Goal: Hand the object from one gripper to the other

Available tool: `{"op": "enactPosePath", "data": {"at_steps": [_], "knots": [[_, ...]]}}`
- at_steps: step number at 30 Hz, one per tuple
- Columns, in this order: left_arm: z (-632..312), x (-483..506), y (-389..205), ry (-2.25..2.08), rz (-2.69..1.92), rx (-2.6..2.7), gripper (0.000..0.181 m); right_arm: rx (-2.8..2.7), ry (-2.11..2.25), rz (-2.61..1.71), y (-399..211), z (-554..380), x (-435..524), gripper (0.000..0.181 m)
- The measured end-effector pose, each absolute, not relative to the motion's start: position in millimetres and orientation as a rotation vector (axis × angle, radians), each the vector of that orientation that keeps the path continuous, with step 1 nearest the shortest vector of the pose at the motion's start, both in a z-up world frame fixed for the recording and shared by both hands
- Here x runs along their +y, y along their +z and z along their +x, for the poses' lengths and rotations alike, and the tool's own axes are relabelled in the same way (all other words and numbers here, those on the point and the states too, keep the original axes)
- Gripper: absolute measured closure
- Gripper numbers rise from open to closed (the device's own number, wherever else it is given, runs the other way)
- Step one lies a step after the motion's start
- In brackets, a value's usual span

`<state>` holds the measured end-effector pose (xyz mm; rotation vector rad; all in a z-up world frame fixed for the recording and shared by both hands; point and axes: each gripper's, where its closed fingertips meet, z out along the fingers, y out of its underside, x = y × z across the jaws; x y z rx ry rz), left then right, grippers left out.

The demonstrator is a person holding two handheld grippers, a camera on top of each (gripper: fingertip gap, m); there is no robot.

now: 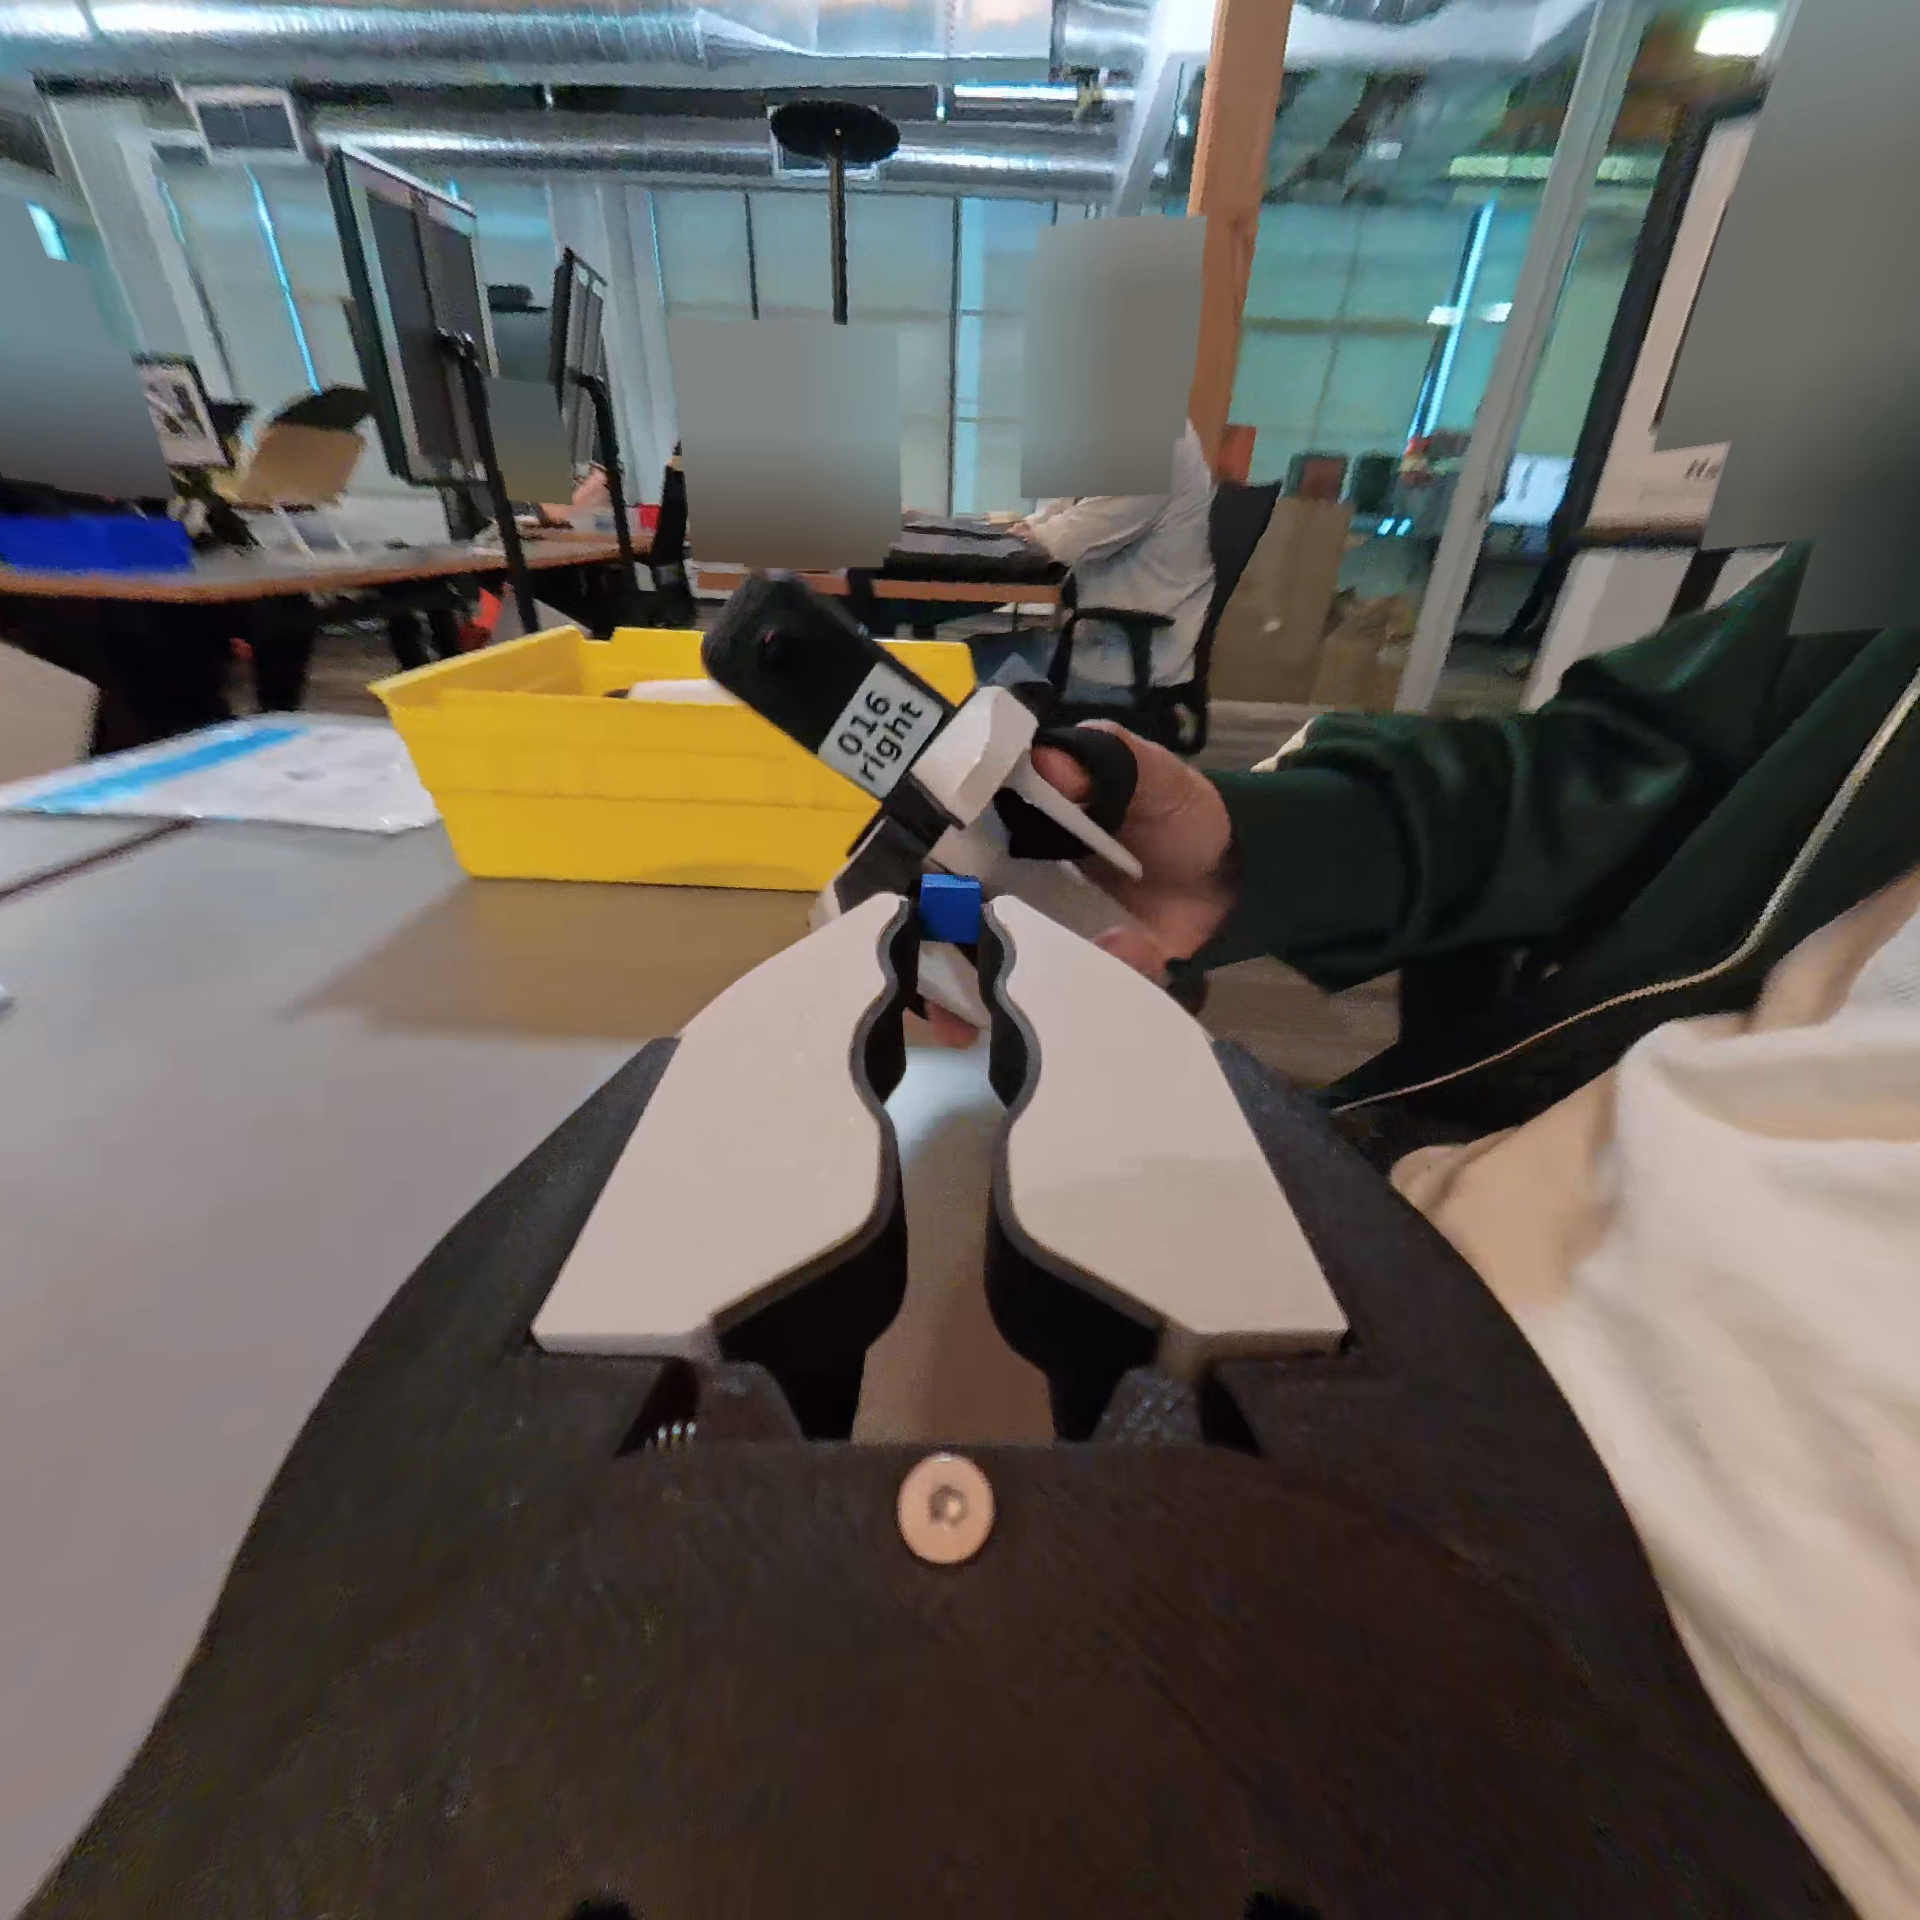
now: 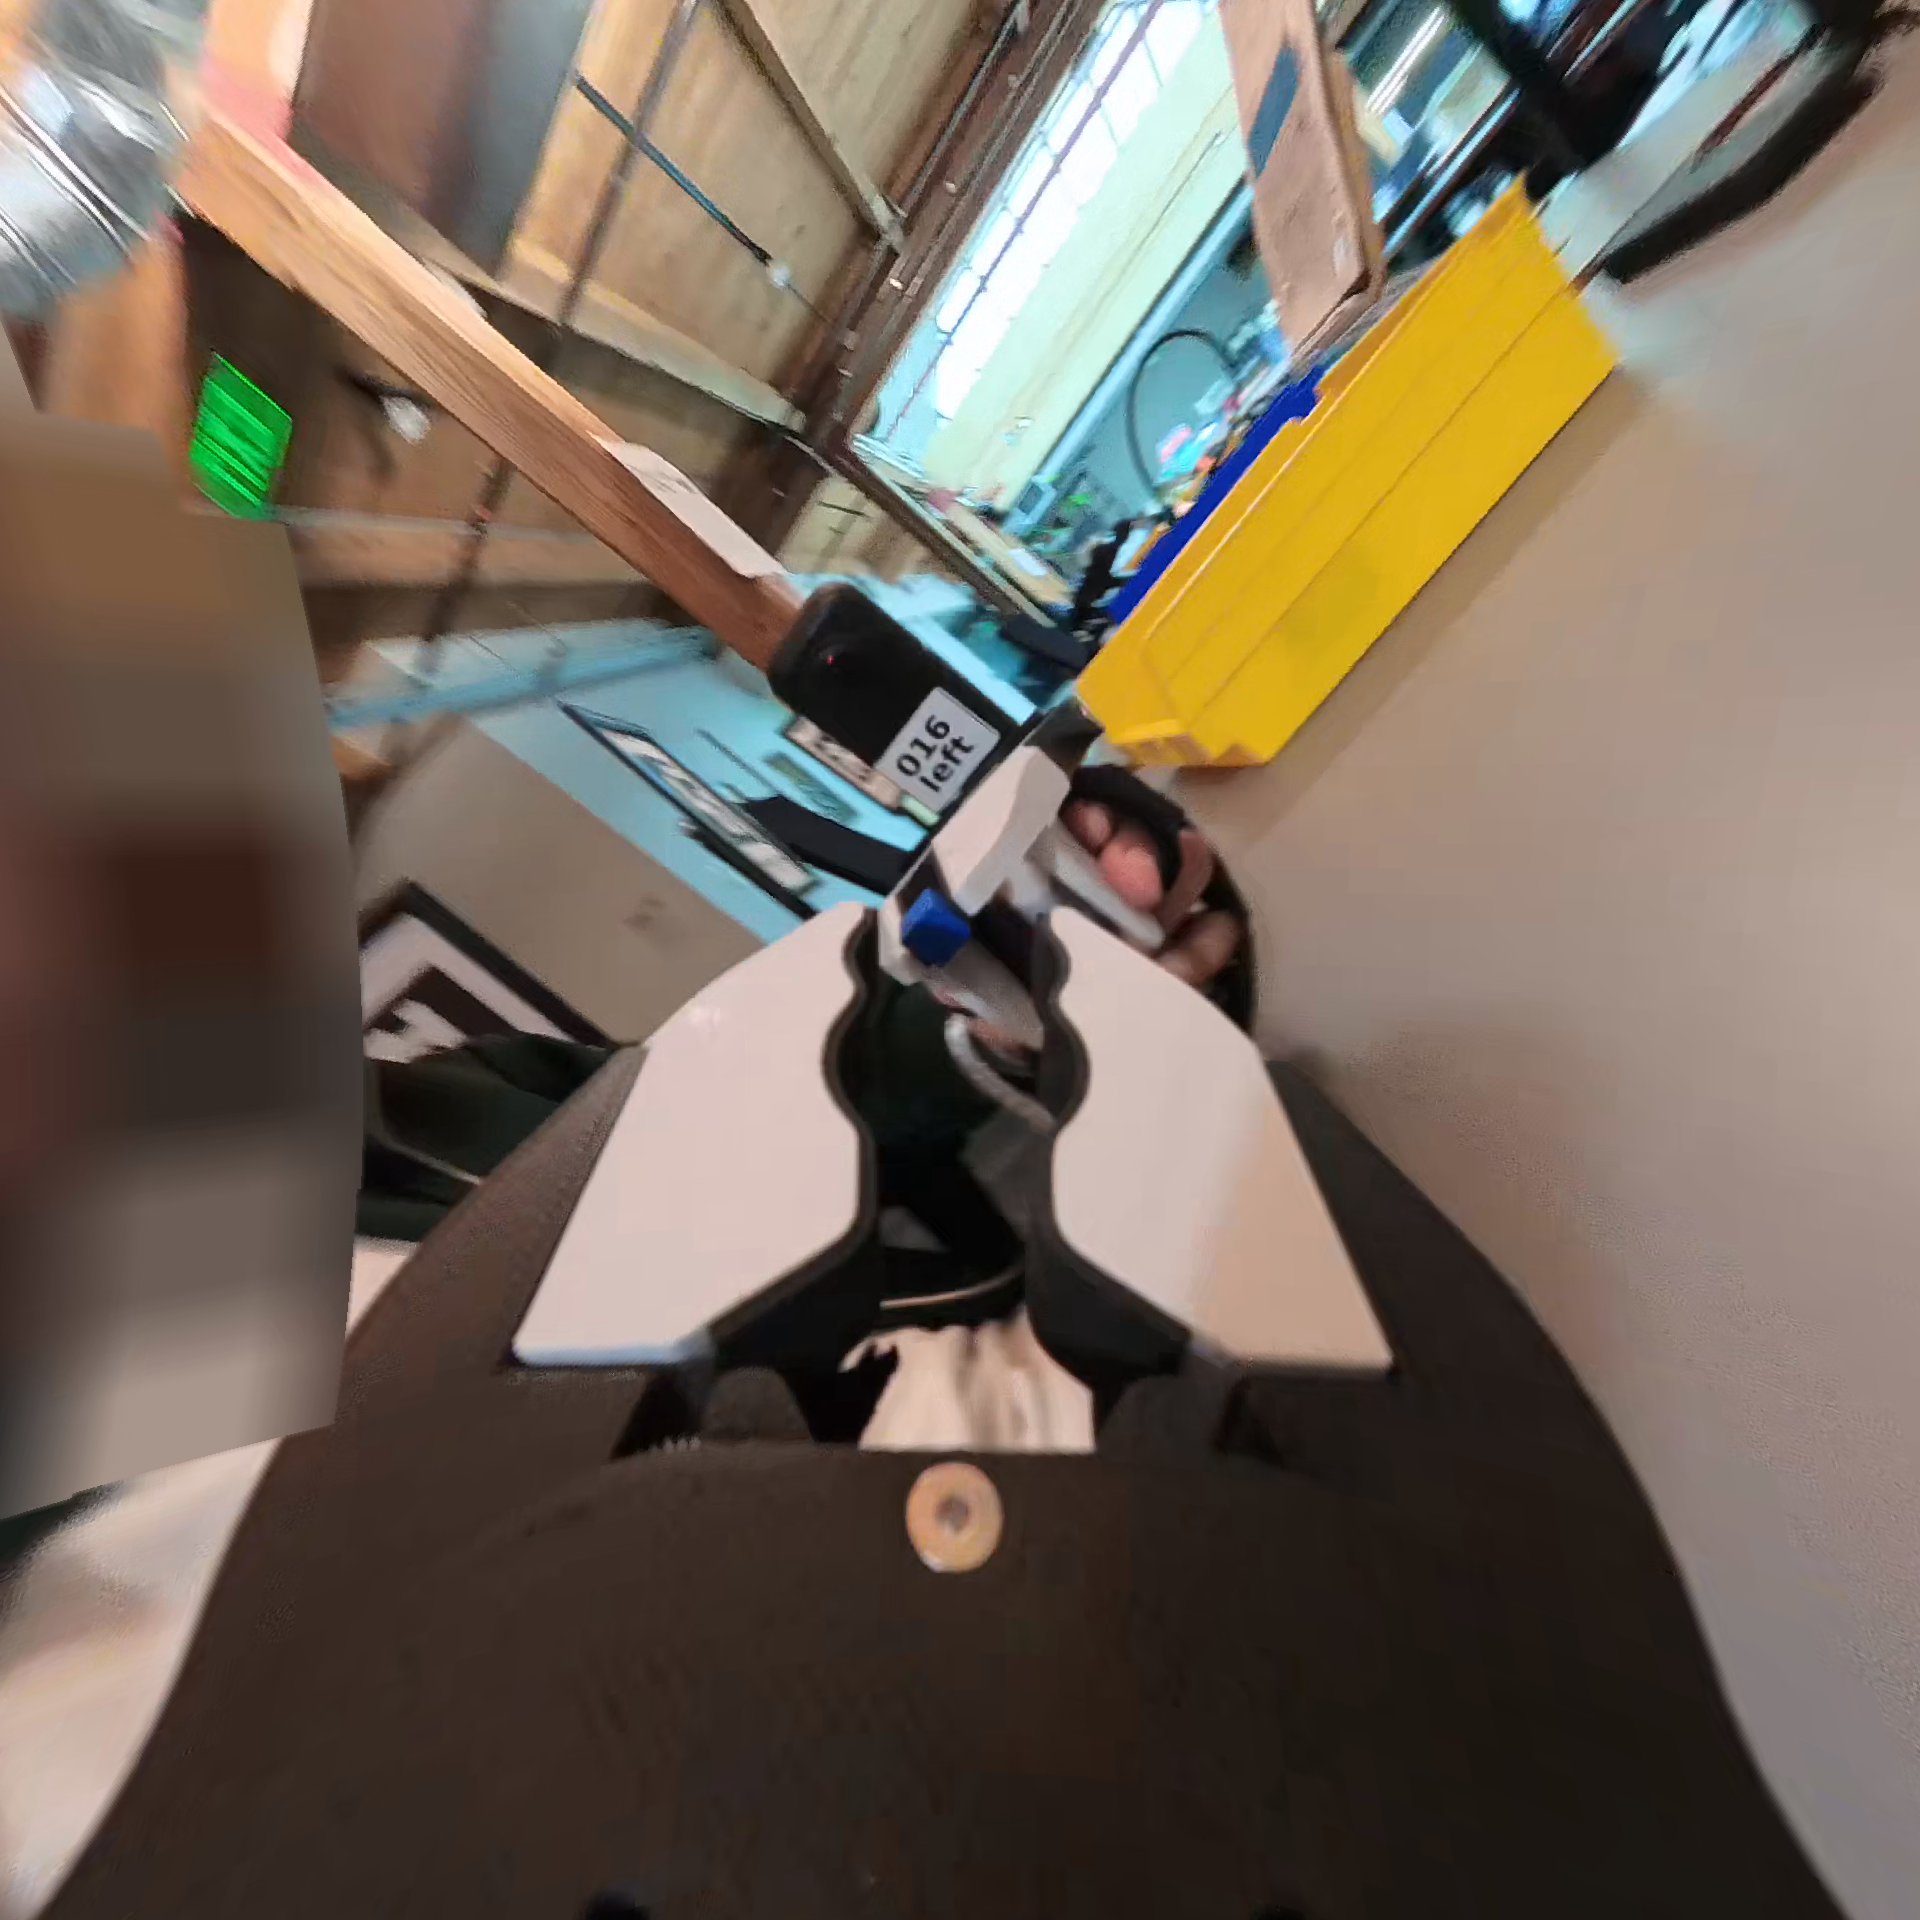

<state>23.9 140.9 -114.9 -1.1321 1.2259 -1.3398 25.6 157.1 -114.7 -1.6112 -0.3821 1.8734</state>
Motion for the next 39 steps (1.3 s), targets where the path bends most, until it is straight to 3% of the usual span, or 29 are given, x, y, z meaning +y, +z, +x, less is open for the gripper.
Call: {"op": "enactPosePath", "data": {"at_steps": [4, 11, 32, 39], "knots": [[25, 138, -117, -1.175, -1.054, 1.302, 0.170, -0.273, 2.107, -1.602, -115, 24, 154, 0.153], [27, 137, -121, -1.132, -1.042, 1.330, 0.170, -0.337, 2.147, -1.635, -118, 16, 144, 0.160], [28, 139, -124, -1.178, -1.097, 1.312, 0.164, -0.373, 2.056, -1.632, -118, 19, 147, 0.171], [25, 145, -120, -1.356, -1.180, 1.214, 0.158, -0.482, 1.787, -1.550, -108, 30, 153, 0.171]]}}
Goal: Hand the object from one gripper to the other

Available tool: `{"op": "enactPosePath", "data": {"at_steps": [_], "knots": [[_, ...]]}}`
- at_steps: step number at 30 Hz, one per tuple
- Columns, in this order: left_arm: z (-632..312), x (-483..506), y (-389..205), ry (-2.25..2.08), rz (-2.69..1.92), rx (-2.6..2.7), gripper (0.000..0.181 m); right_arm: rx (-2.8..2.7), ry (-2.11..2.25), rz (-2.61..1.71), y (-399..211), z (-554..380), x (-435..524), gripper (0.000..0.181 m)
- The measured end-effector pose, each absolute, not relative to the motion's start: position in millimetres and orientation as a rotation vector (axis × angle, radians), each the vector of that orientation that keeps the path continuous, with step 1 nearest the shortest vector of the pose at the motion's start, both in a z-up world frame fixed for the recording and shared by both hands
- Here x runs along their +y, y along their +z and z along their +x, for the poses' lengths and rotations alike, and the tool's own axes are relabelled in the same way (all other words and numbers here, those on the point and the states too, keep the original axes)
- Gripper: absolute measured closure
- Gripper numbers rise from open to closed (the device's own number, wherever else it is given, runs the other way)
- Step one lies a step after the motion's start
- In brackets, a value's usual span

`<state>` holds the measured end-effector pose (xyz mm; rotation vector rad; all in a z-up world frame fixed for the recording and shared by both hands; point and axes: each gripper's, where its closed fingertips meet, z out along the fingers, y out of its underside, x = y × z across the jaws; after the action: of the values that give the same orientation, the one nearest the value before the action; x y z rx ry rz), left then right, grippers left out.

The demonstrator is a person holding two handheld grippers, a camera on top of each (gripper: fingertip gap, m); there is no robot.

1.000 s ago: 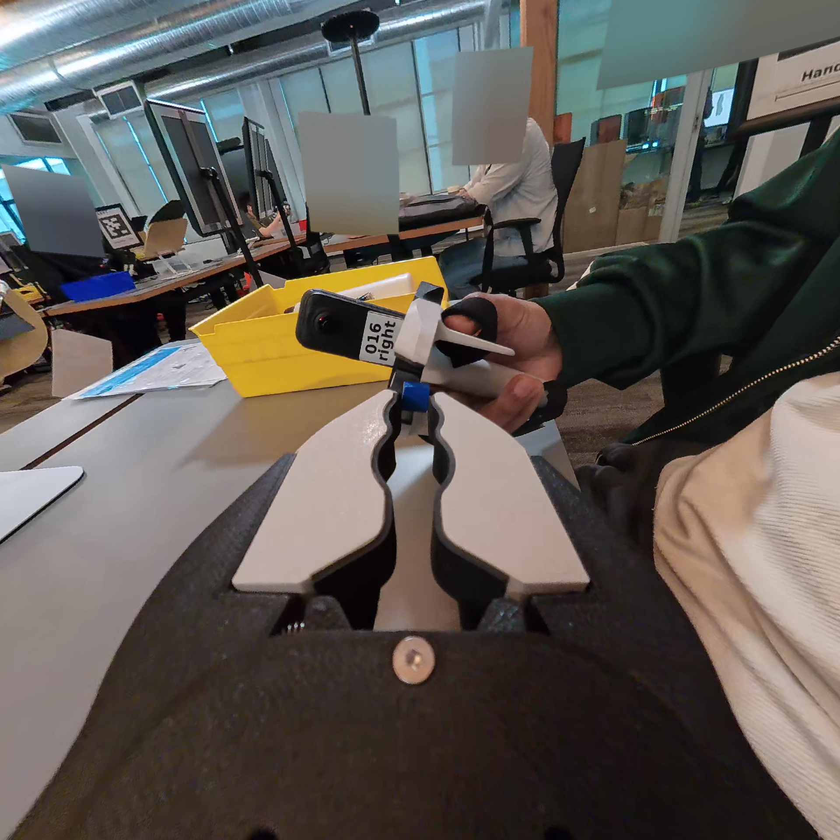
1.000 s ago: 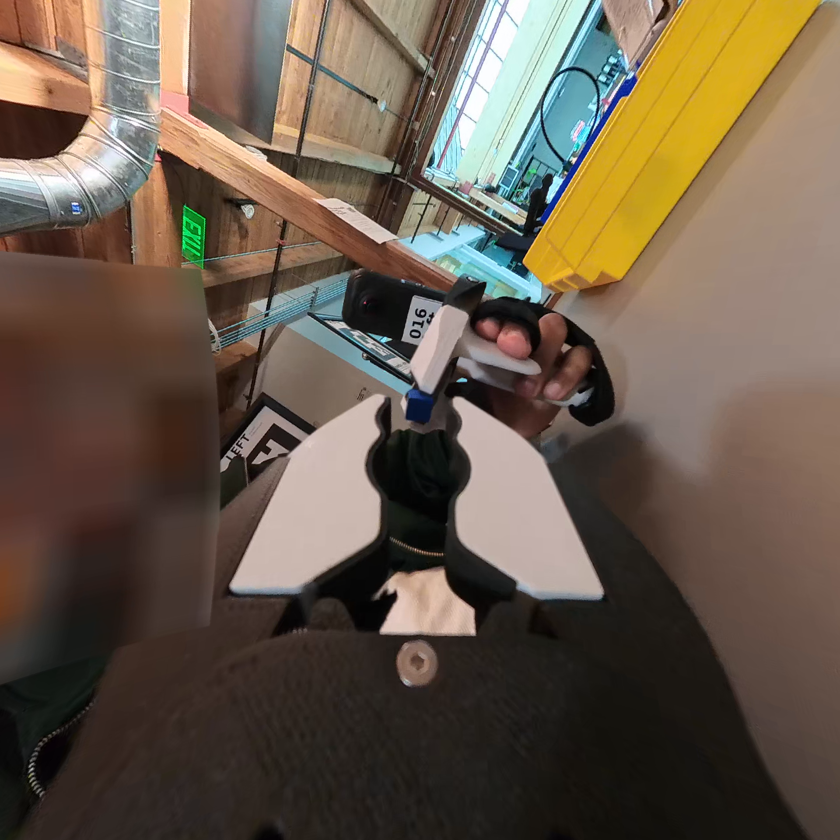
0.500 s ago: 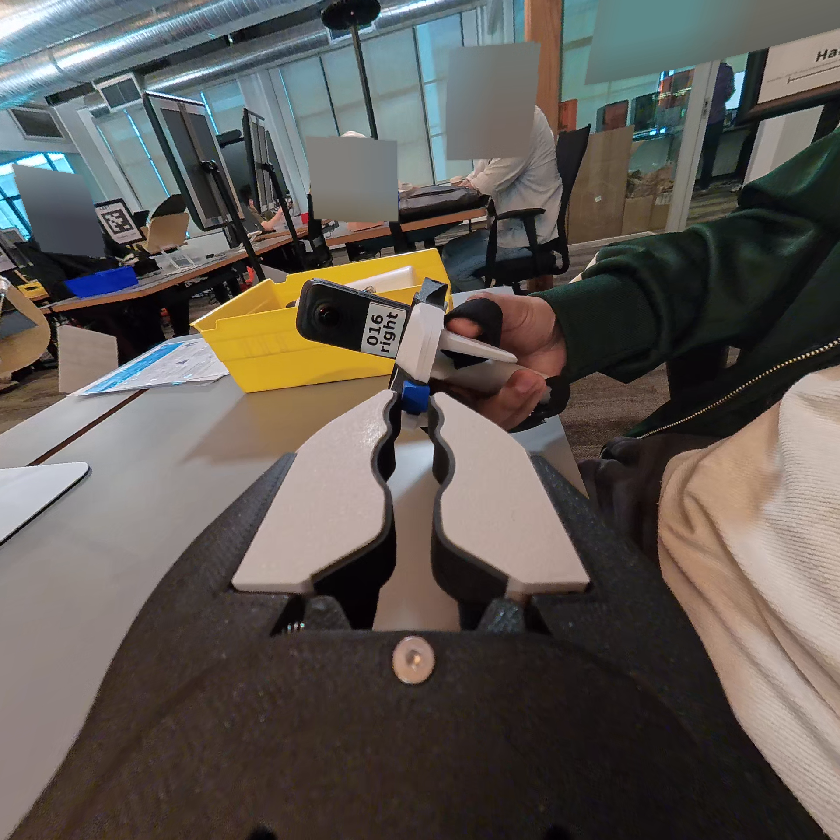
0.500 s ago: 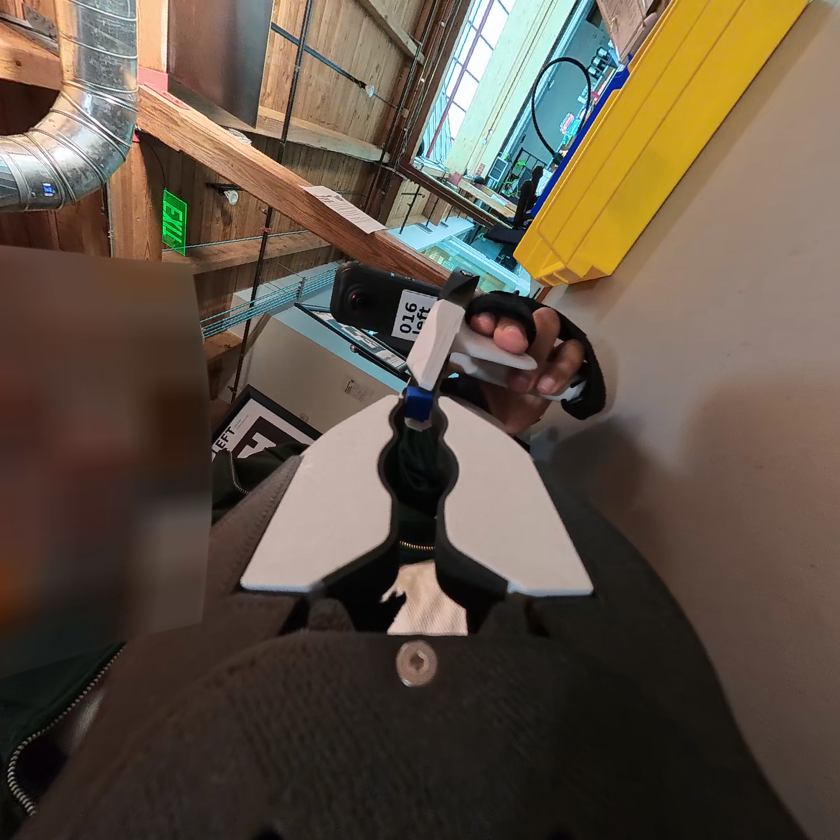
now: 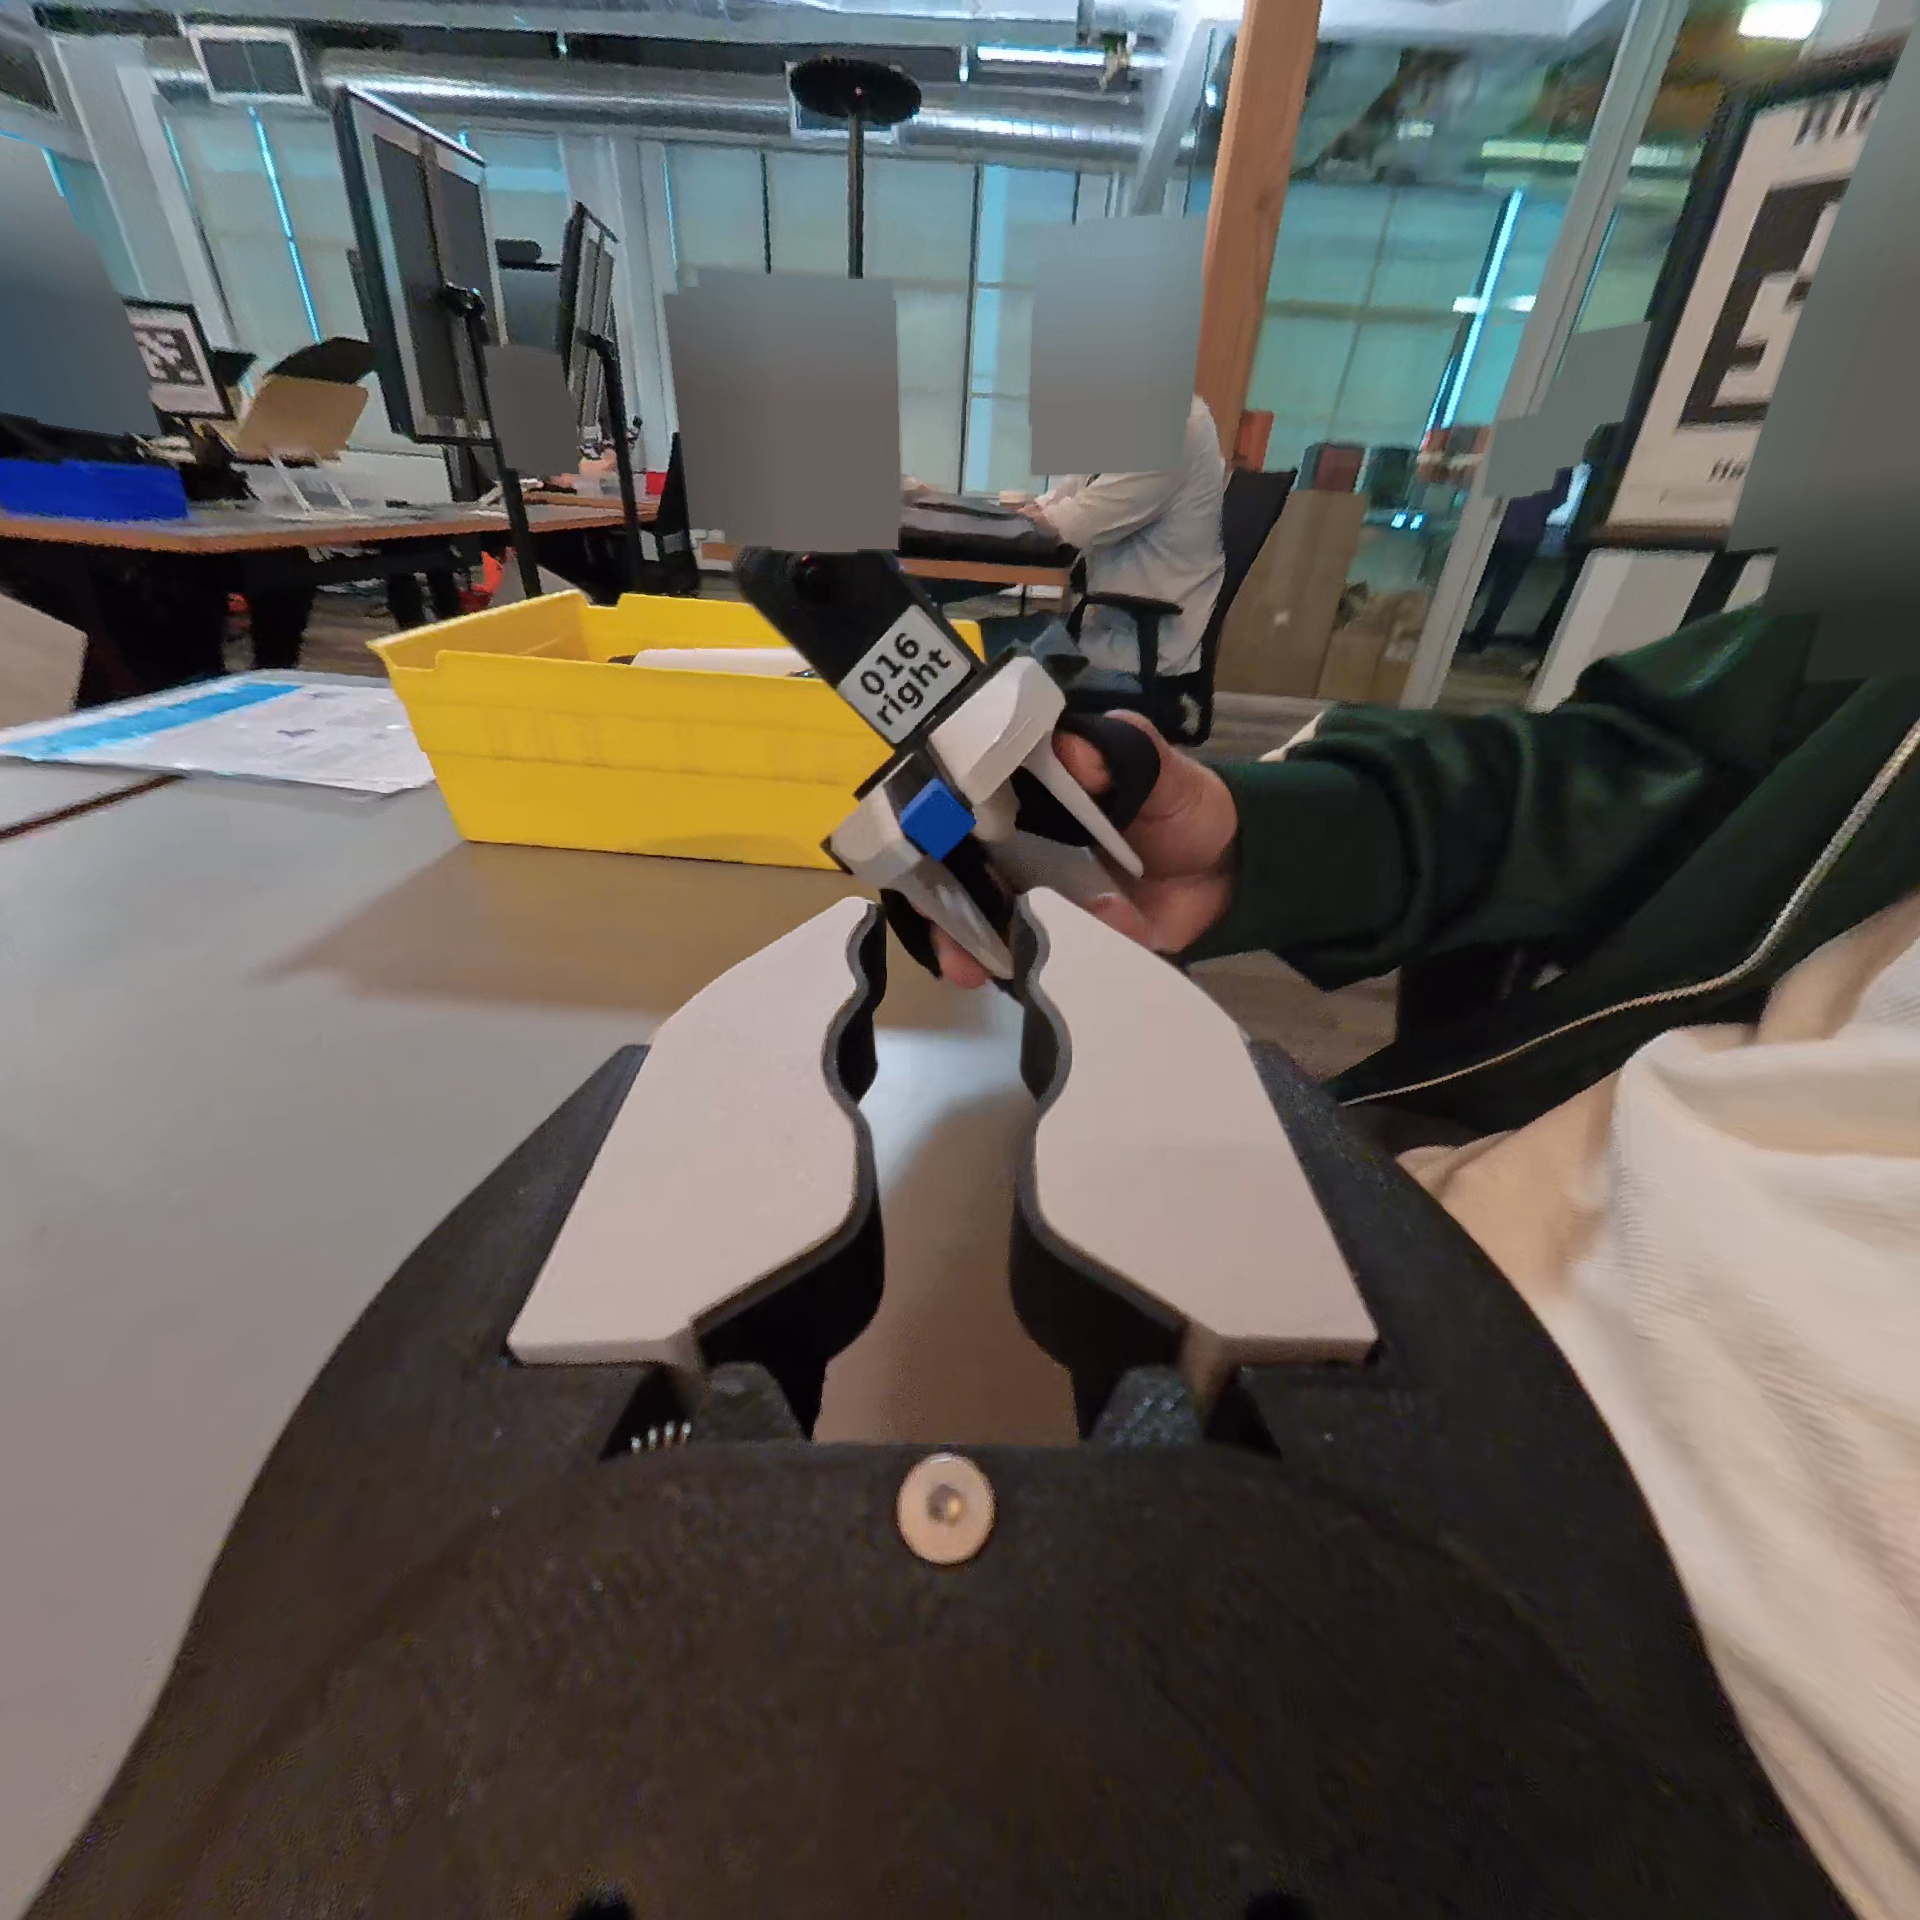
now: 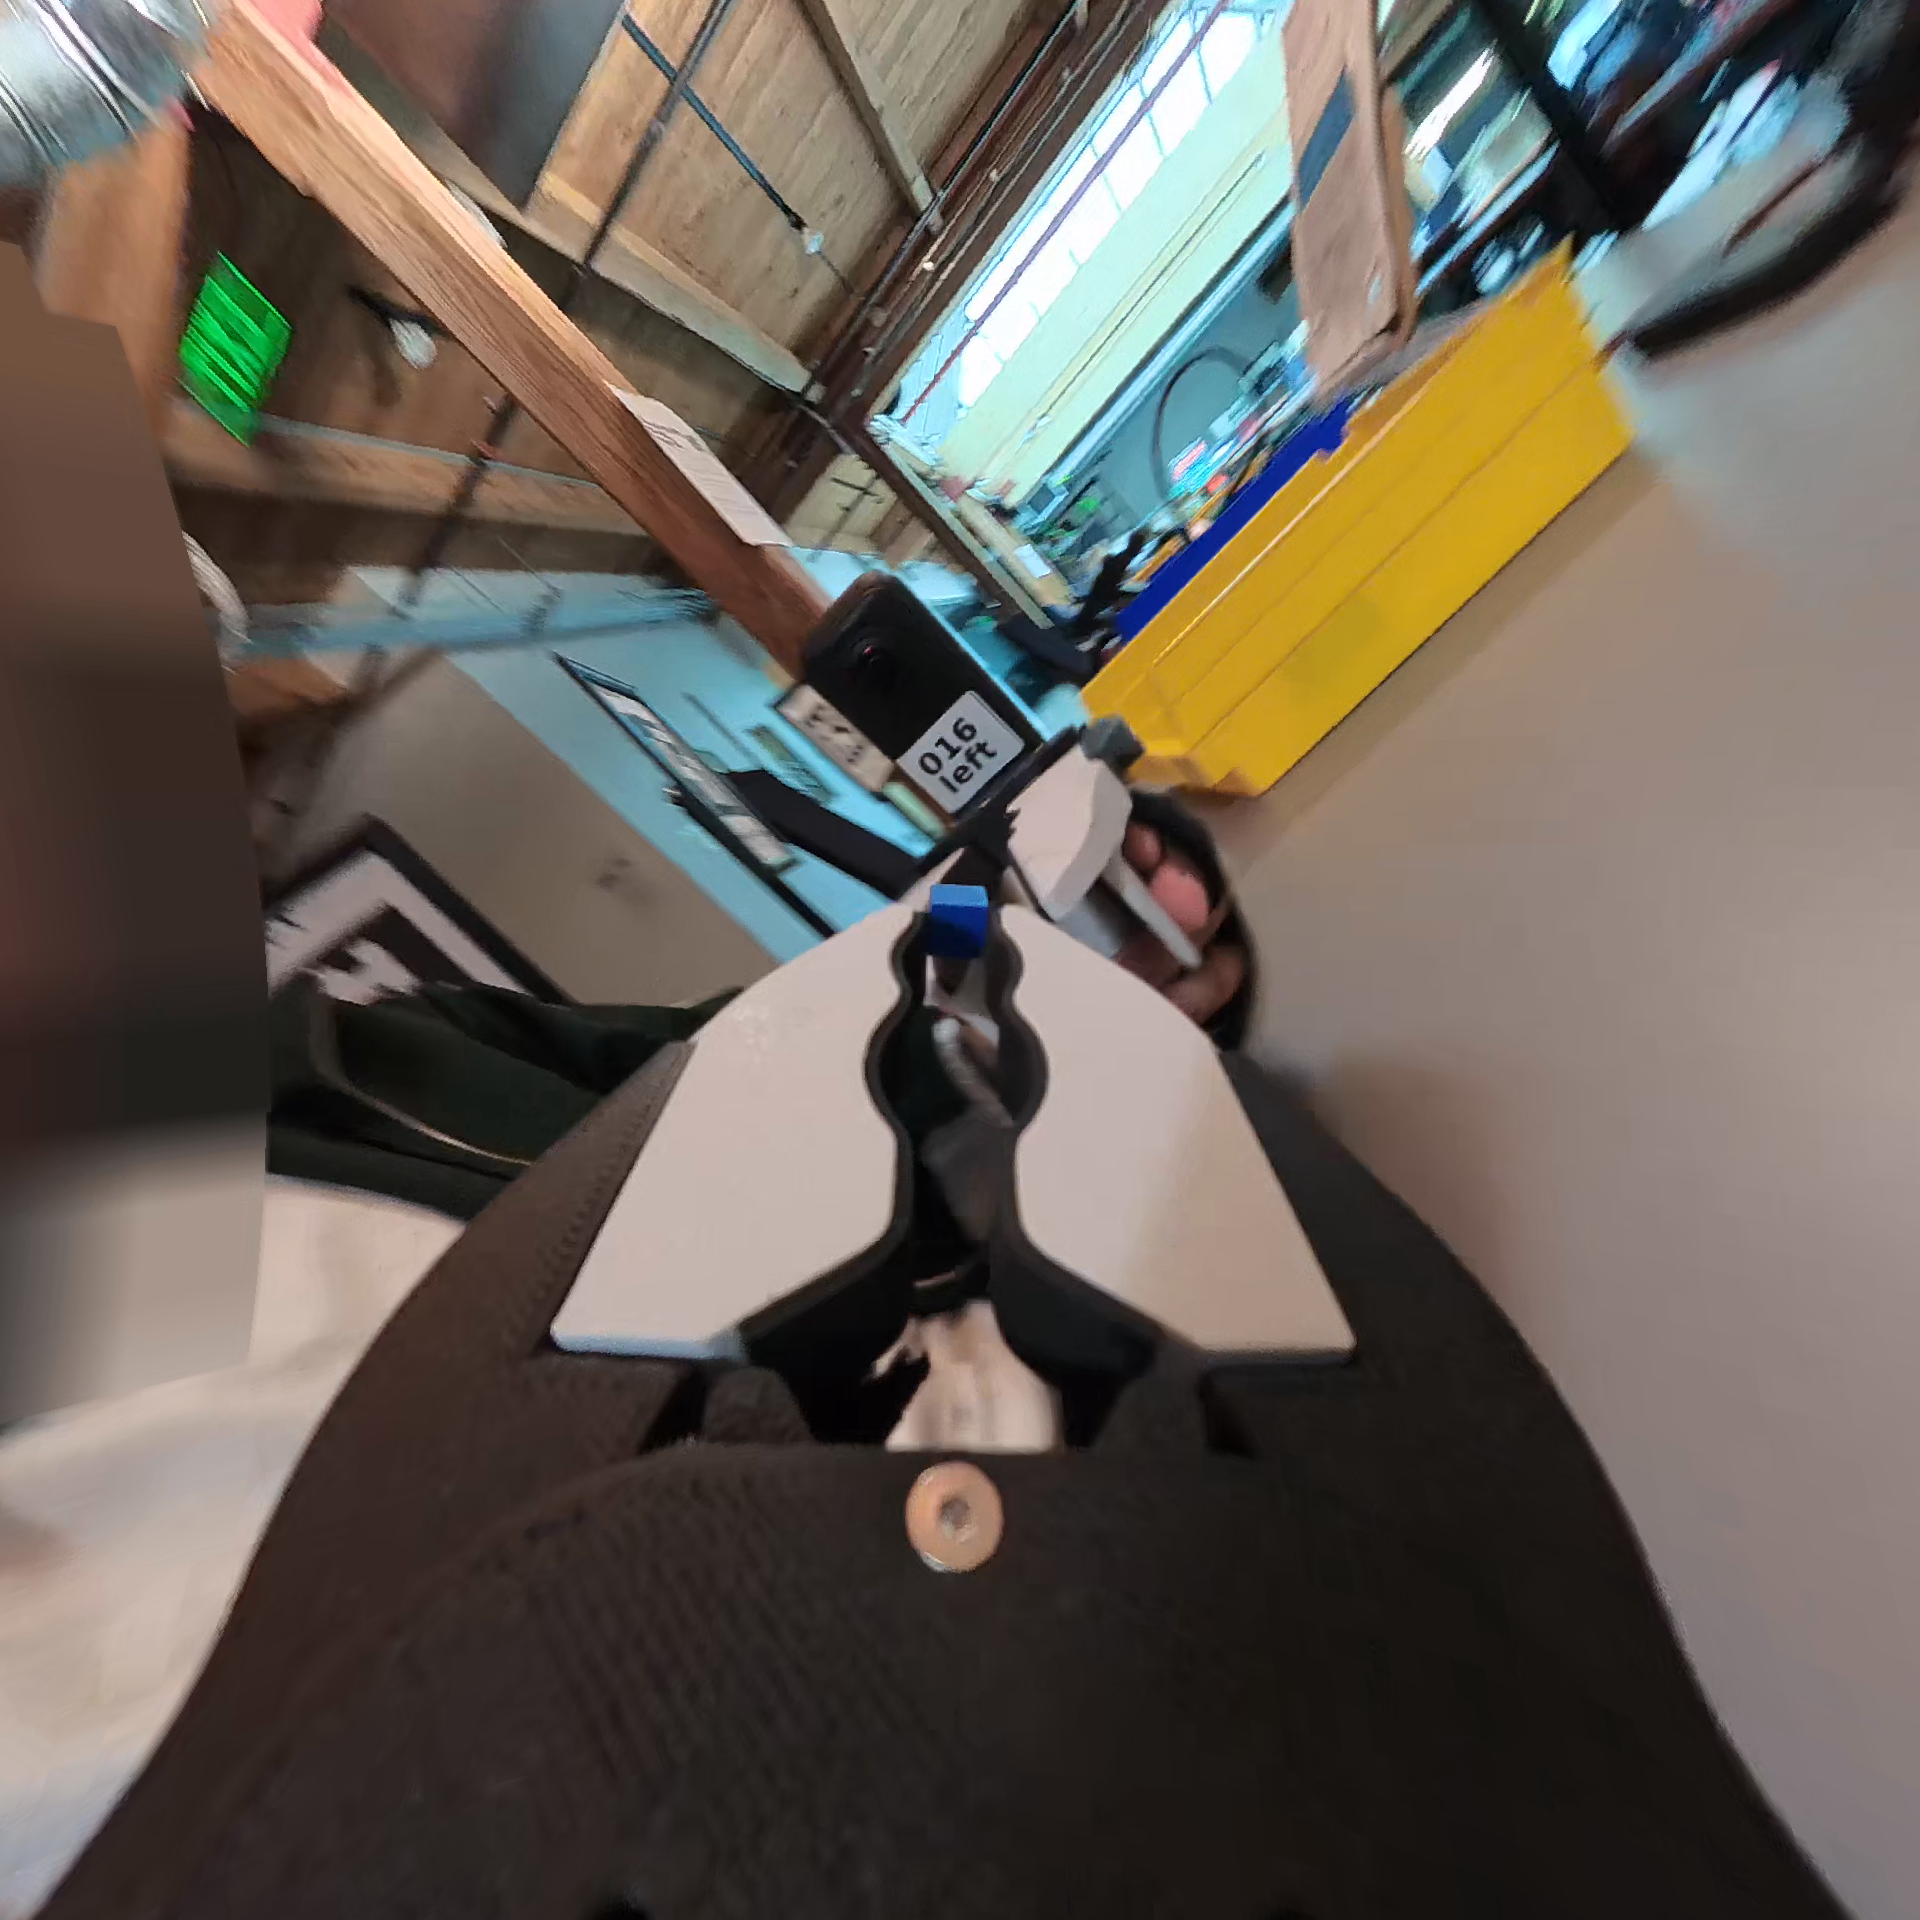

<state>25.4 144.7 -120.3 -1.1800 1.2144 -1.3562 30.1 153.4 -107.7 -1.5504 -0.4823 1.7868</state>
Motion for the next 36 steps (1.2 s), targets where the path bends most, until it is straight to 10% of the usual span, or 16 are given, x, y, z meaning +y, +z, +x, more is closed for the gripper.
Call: {"op": "enactPosePath", "data": {"at_steps": [18, 36], "knots": [[19, 137, -109, -2.375, -1.399, 0.836, 0.163, -1.018, 0.807, -1.274, -107, 20, 143, 0.171], [23, 137, -119, -2.469, -1.484, 0.789, 0.165, -1.195, 0.435, -1.180, -117, 15, 143, 0.171]]}}
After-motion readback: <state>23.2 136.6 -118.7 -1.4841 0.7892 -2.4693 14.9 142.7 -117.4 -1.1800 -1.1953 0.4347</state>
